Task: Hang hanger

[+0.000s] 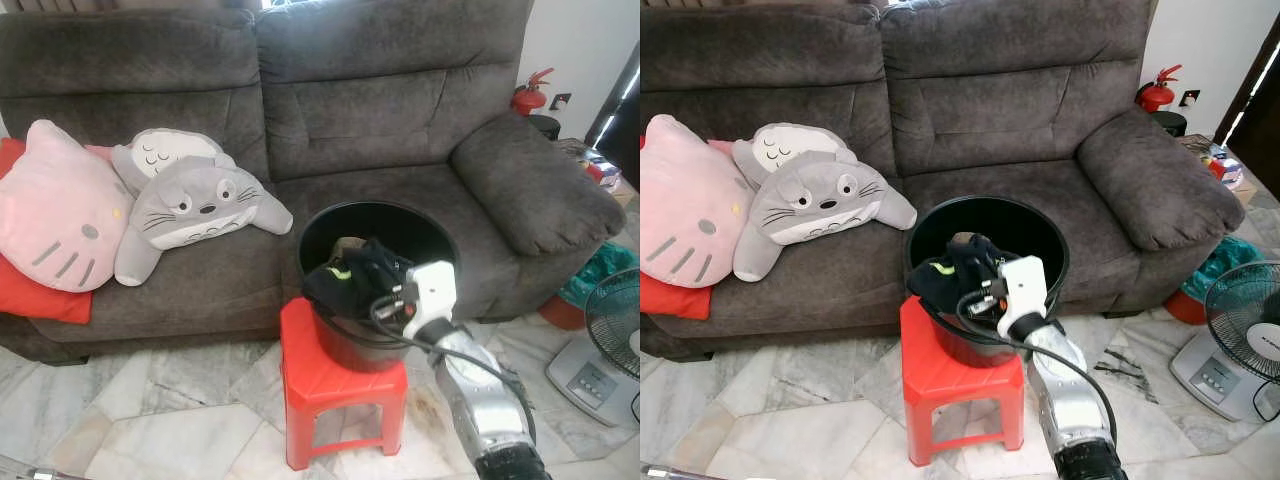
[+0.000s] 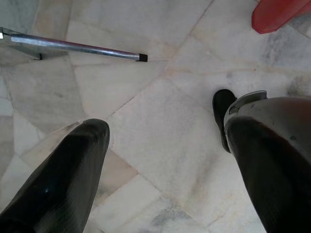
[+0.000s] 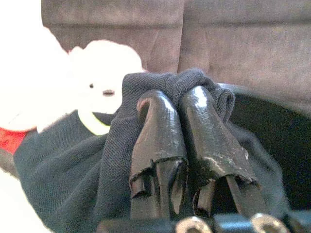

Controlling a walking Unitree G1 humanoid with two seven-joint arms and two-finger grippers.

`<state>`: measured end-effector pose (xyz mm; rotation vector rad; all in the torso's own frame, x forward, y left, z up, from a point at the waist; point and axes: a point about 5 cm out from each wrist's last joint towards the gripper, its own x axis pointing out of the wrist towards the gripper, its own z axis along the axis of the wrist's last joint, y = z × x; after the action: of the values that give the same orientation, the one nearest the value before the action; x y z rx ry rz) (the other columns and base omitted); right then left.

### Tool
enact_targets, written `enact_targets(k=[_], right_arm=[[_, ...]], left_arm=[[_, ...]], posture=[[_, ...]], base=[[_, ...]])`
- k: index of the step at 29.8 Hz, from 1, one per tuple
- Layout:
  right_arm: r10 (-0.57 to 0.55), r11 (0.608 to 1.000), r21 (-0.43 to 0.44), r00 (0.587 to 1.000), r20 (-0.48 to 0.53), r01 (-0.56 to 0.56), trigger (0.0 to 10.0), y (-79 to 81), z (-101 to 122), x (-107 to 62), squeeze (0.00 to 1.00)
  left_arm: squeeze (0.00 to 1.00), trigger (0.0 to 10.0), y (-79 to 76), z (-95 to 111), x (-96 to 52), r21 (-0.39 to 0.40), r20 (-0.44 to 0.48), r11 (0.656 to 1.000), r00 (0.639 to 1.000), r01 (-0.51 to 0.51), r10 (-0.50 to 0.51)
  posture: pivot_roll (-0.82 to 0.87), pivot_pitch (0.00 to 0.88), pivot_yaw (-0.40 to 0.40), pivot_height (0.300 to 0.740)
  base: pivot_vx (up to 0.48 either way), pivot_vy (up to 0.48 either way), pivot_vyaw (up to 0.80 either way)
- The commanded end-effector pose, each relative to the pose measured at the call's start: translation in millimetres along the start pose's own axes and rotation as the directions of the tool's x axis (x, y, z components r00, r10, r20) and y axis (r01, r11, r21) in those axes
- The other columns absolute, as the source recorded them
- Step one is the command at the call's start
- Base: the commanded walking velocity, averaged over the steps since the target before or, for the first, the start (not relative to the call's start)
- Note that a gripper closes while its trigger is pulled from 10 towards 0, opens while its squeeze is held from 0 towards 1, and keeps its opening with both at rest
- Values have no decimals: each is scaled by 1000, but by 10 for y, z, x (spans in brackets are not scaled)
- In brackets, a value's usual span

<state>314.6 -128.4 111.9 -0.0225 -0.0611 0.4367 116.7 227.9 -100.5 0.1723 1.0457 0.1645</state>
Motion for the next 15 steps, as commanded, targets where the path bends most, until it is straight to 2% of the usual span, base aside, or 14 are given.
enact_targets(k=[1, 5, 7, 11, 12, 15], right_arm=[[-3, 1000, -5, 997, 80, 4, 0, -25, 226, 81, 0], [-1, 1000, -6, 996, 93, 2, 0, -28, 269, 100, 0], [7, 1000, -13, 991, 132, -6, 0, -34, 407, 157, 0], [19, 1000, -24, 988, 154, -15, 0, -34, 490, 189, 0], [23, 999, -27, 981, 195, -18, 0, -50, 637, 235, 0], [26, 999, -26, 971, 236, -20, 0, -71, 789, 267, 0]], left_arm=[[0, 10000, 32, -29, -6, 14, -10, 1000, 1000, -10, 10], [0, 10000, 31, -30, -6, 13, -10, 1000, 1000, -10, 10], [0, 10000, 30, -30, -6, 11, -10, 1000, 1000, -11, 11], [0, 10000, 30, -30, -6, 9, -10, 1000, 1000, -11, 11], [0, 10000, 29, -31, -6, 6, -10, 1000, 1000, -11, 11], [0, 10000, 29, -32, -7, 4, -11, 1000, 1000, -12, 12]], posture=[[-169, 0, 61, 740], [-170, 0, 60, 740], [-170, 0, 60, 740], [-170, 0, 60, 740], [-172, 0, 60, 740], [-173, 0, 61, 740]], base=[[0, 0, 0], [0, 0, 0], [0, 0, 0], [0, 0, 0], [0, 0, 0], [0, 0, 0]])
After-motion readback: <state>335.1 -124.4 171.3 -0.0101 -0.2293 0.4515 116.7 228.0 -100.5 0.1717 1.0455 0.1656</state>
